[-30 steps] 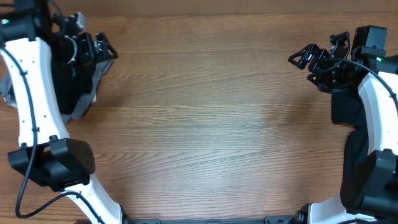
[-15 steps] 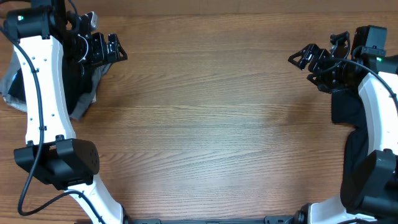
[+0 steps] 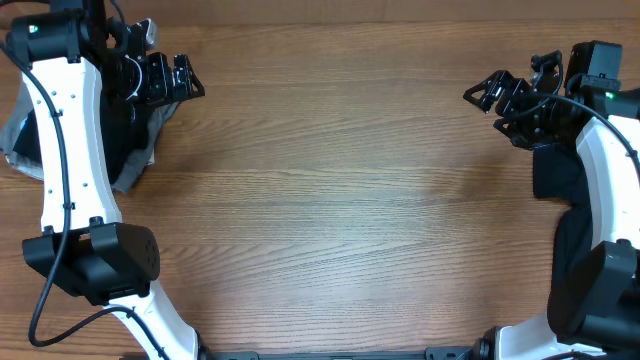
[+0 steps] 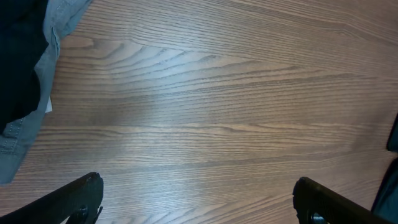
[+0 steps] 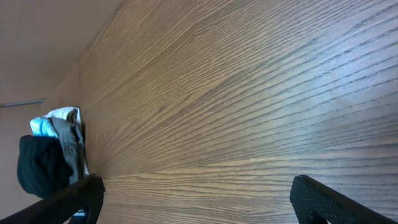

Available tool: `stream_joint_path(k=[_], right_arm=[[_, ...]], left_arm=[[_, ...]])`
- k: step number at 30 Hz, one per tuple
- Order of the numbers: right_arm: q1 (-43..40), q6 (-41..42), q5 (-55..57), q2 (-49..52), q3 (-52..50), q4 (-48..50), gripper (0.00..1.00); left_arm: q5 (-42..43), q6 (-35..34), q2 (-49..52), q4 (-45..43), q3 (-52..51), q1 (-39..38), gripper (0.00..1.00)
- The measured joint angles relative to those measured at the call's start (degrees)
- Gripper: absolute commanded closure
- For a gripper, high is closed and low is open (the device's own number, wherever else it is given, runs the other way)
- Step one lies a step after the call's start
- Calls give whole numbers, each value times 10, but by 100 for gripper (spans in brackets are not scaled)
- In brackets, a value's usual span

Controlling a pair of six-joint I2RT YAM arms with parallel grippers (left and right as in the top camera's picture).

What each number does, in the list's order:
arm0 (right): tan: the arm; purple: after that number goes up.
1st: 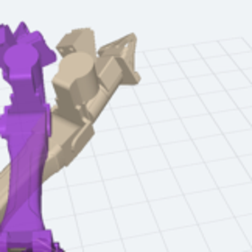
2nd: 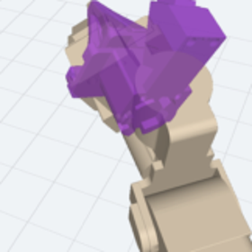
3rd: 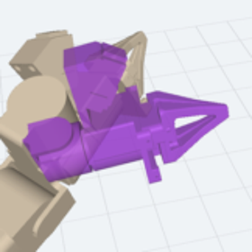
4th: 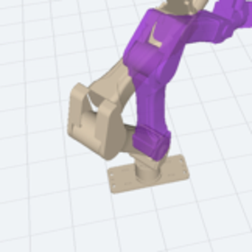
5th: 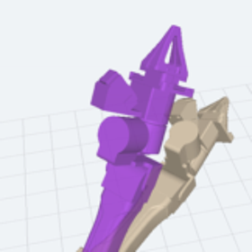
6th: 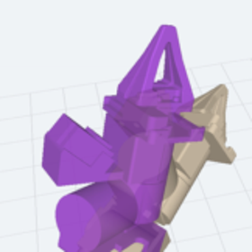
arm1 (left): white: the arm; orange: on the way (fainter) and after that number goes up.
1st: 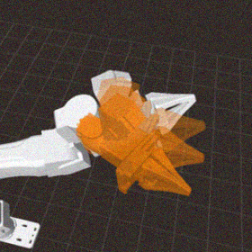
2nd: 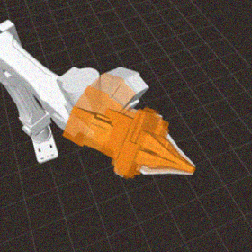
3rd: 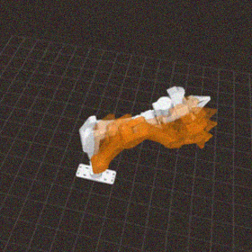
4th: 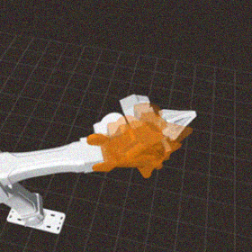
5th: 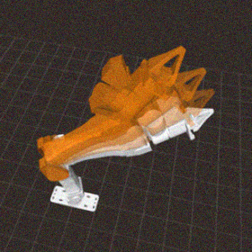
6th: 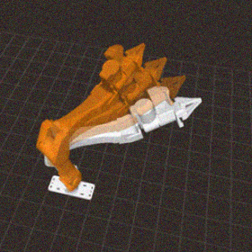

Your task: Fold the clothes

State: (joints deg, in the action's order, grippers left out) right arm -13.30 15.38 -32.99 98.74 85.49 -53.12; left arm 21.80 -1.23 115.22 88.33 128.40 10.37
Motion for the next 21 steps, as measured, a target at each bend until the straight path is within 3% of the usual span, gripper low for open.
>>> stream_joint_path(k=[21], right_arm=[[18,0,3,-11,0,0,0]], left_arm=[[0,0,0,0,0,0,0]])
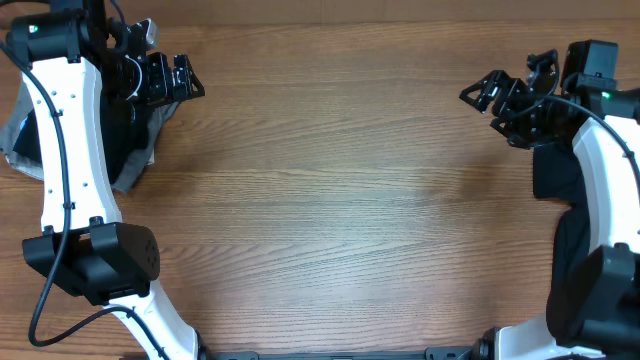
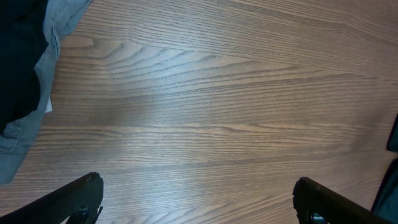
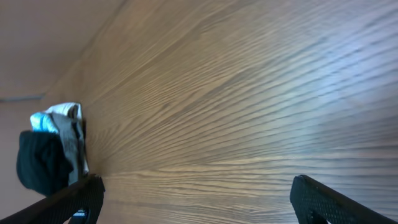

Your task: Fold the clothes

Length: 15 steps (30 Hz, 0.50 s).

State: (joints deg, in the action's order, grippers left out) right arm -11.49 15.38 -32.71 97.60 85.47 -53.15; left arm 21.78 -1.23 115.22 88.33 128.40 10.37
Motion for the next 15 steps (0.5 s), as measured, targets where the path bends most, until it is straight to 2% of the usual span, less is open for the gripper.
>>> stream_joint_path(k=[3,15], right_arm=[[27,0,1,-37,-1,0,0],[172,0,-2,-330,-1,0,0]], left_arm=[[0,0,0,0,0,0,0],[0,0,0,0,0,0,0]])
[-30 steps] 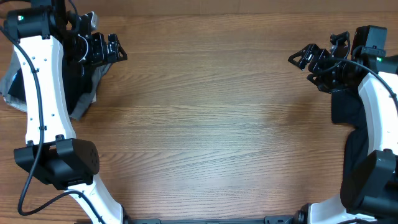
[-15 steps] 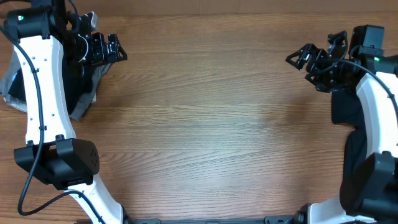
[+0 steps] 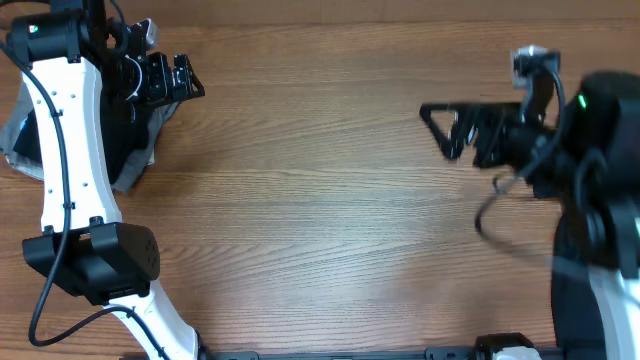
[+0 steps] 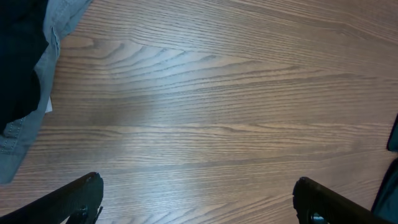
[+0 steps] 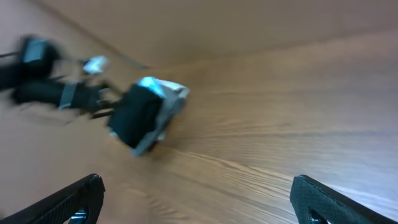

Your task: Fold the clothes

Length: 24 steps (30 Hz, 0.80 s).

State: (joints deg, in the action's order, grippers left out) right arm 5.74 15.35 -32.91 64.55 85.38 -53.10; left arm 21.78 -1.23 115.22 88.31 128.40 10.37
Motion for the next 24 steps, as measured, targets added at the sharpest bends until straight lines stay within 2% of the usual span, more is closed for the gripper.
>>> stream_joint_path(k=[9,15,24], right_arm=[[27,-2,7,-181,0,-6,0],[27,-4,48,-319,-5,-79,0],[26,-4,106,-504,-115,-95,0]], left_arm=[[0,0,0,0,0,0,0],[0,0,0,0,0,0,0],[0,0,0,0,0,0,0]])
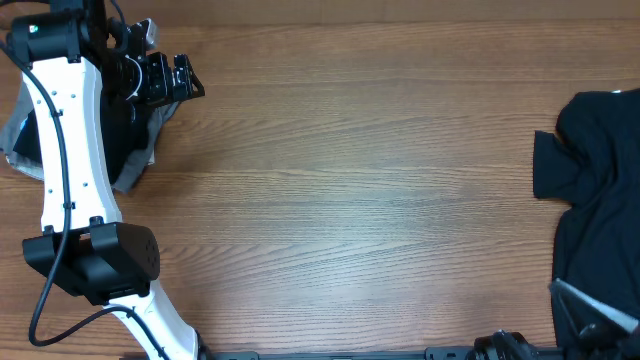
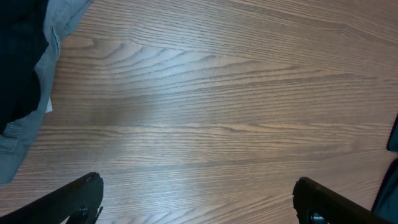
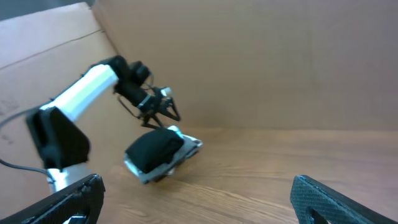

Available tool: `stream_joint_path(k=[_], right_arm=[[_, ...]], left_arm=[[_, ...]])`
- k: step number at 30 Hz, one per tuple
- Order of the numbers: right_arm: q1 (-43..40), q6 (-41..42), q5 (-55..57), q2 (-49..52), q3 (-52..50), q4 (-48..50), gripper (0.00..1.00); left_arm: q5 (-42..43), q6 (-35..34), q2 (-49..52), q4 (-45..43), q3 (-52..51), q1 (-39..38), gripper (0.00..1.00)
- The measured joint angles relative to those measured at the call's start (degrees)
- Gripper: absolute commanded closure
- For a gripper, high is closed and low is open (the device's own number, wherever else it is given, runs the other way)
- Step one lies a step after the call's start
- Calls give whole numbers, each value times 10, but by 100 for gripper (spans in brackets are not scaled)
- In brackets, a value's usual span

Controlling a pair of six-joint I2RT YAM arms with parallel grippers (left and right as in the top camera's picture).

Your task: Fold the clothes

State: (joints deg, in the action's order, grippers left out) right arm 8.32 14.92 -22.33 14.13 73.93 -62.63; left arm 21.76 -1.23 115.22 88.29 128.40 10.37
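Note:
A black garment (image 1: 592, 170) lies crumpled at the table's right edge. At the far left sits a stack of clothes (image 1: 135, 150), dark on top with grey cloth (image 2: 57, 37) under it. It shows across the table as a dark bundle (image 3: 157, 152) in the right wrist view. My left gripper (image 1: 188, 78) hovers open just right of that stack, over bare wood (image 2: 199, 202). My right gripper (image 3: 199, 205) is open and empty, looking level across the table. In the overhead view only a scrap of the right arm (image 1: 590, 318) shows at the bottom right.
The wooden table (image 1: 350, 200) lies between the two piles. Brown cardboard walls (image 3: 261, 62) stand behind the table. The white left arm (image 1: 65, 130) reaches along the left edge over the stack.
My right arm was stretched over the table's right middle. It is now almost out of the overhead view, and the black garment is uncovered. The left arm has not moved.
At first my right gripper stood open at the back right above the black garment, looking down at the wood, and was much the same a moment later. Then it was raised toward the centre. Now it is down at the front right corner. The left gripper stayed open by the stack.

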Motion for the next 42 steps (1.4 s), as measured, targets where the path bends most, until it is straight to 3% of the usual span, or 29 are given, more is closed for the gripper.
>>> stream_joint_path(k=[6,16,31,42], right_arm=[[-6,0,49,-62,-101,22,0],[-12,-1,108,-134,-279,141,0],[-17,-58,127,-134,-550,594,0],[-23,-60,143,-134,-688,756,0]], left_arm=[[0,0,0,0,0,0,0],[0,0,0,0,0,0,0],[0,0,0,0,0,0,0],[0,0,0,0,0,0,0]])
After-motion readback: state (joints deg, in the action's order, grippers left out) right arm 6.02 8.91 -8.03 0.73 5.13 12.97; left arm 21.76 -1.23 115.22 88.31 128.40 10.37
